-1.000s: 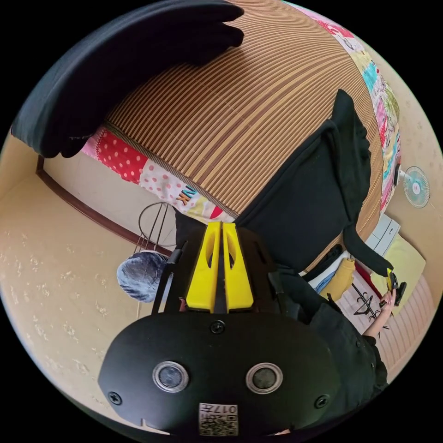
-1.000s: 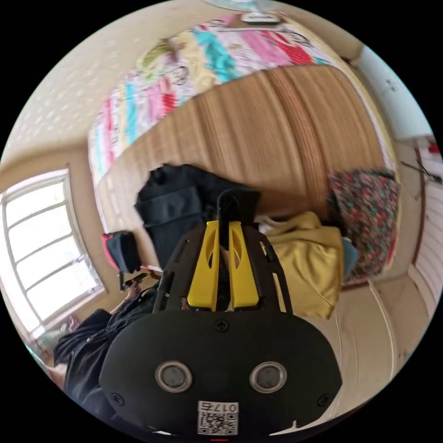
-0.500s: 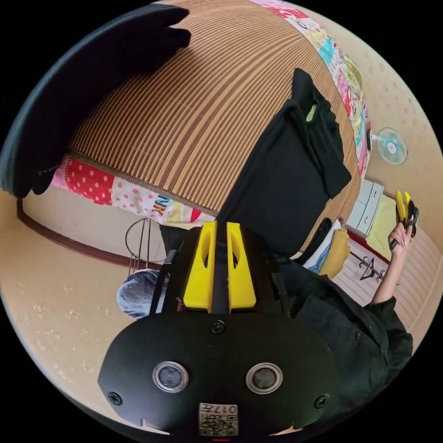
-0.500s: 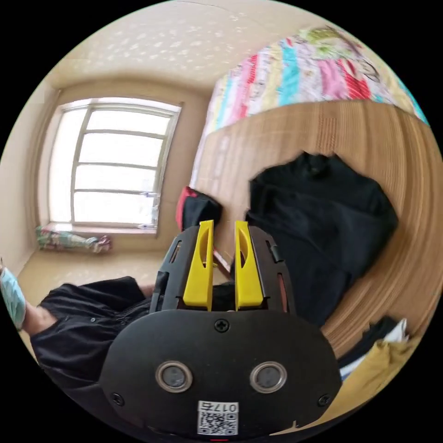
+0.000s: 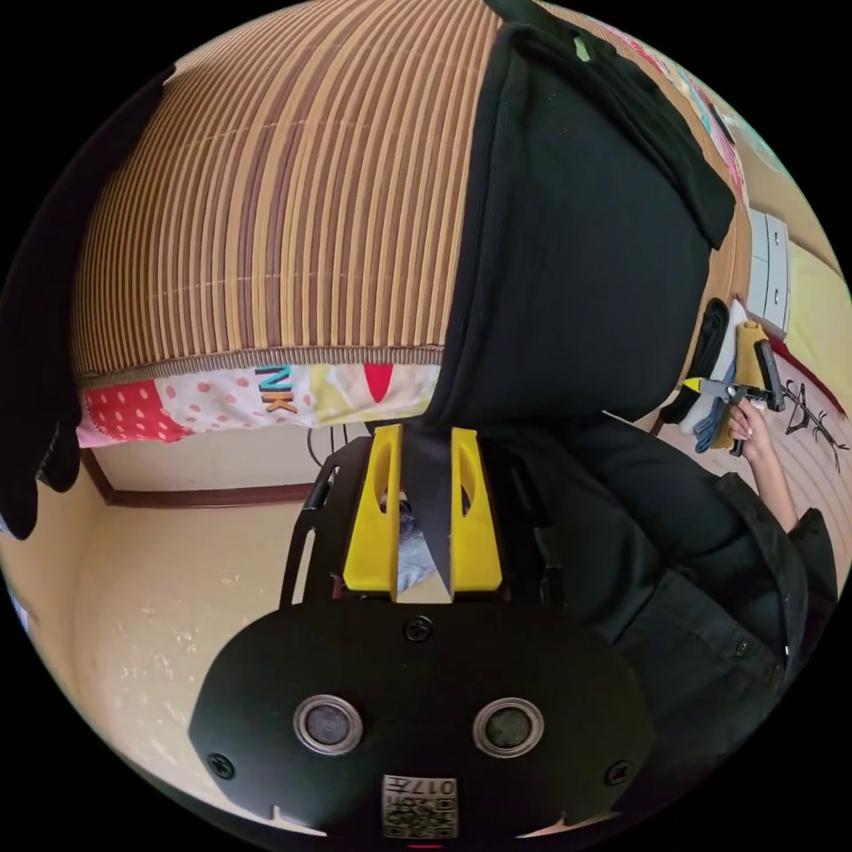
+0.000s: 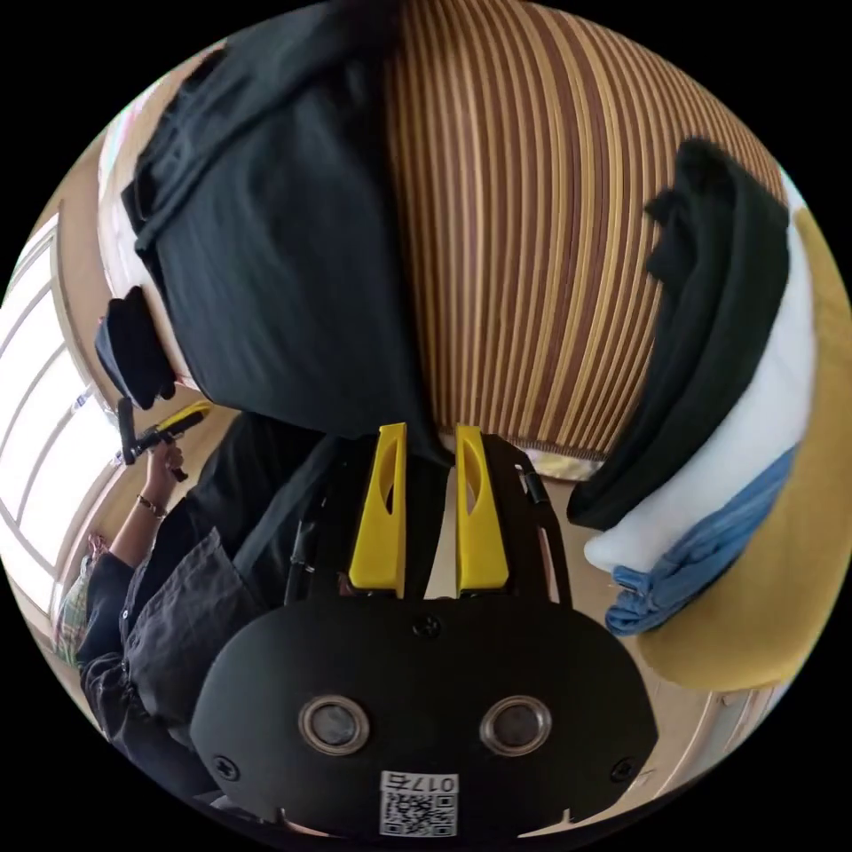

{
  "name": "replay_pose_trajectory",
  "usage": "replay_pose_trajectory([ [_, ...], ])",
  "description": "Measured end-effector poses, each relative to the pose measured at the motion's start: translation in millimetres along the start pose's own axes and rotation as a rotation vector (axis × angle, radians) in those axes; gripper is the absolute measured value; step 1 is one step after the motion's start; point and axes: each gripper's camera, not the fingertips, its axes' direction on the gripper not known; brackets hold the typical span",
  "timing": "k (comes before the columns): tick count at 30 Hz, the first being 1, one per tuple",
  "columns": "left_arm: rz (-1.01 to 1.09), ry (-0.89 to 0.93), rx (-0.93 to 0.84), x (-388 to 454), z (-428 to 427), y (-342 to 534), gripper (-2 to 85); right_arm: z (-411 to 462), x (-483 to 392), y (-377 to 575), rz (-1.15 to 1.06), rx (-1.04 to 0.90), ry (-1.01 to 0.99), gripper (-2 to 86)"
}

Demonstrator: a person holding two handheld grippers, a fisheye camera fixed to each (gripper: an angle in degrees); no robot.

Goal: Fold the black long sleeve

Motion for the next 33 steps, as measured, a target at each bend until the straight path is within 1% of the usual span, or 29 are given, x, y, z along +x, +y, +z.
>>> replay_pose_trajectory([
  [2,0.027,-0.015,-0.007,5.0,2.1,-4.0,8.8,17.1,14.3,1.0,0.015,-0.022,-0.051,9.7],
  [5,0.028,-0.025,-0.016,10.3,2.7,-10.5,8.4,31.5,28.1,3.9,0.008,0.018,-0.119,9.6],
  [7,0.007,-0.017,-0.019,13.1,1.9,-8.9,6.5,34.9,40.3,5.0,0.035,0.047,-0.238,7.5],
  [9,-0.055,0.039,-0.04,11.4,-1.0,-4.5,3.9,32.3,50.5,6.0,0.057,0.074,-0.325,5.5],
  [11,-0.113,0.09,-0.04,7.2,-10.0,1.4,3.3,24.2,58.5,9.7,0.064,0.122,-0.37,4.4],
  [16,-0.097,0.262,0.049,4.4,-50.6,26.8,1.9,-19.3,62.3,20.2,-0.039,0.288,-0.526,3.6],
  [17,-0.08,0.3,0.095,3.8,-66.8,32.4,1.9,-25.1,62.0,20.7,-0.049,0.308,-0.537,3.5],
  [19,-0.072,0.374,0.188,-1.7,-95.5,39.8,2.1,-49.0,62.9,21.8,-0.07,0.405,-0.574,3.5],
  [21,-0.127,0.49,0.323,-19.2,-129.7,45.9,2.9,-65.5,67.6,20.1,-0.052,0.481,-0.604,3.6],
  [22,-0.149,0.527,0.362,-25.1,-137.2,47.7,3.4,-74.2,73.3,18.1,-0.015,0.526,-0.632,3.8],
  [24,-0.229,0.735,0.531,-51.8,-156.5,57.4,5.7,-84.0,82.4,15.8,0.028,0.587,-0.683,4.0],
  [26,-0.272,0.85,0.596,-67.1,-159.1,62.4,7.4,-90.4,89.0,13.4,0.039,0.614,-0.705,4.5],
  [28,-0.291,0.834,0.591,-71.1,-161.8,65.3,9.0,-96.2,94.8,14.1,0.033,0.625,-0.668,5.9],
  [30,-0.252,0.688,0.52,-60.2,-168.1,65.7,10.7,-96.8,98.9,16.8,0.039,0.615,-0.615,7.1],
  [31,-0.236,0.643,0.499,-55.6,-169.2,65.7,10.9,-95.2,101.9,18.8,0.04,0.601,-0.588,7.6],
  [33,-0.164,0.471,0.421,-34.2,-170.8,65.4,11.2,-90.1,107.1,21.5,0.038,0.572,-0.558,8.1],
])
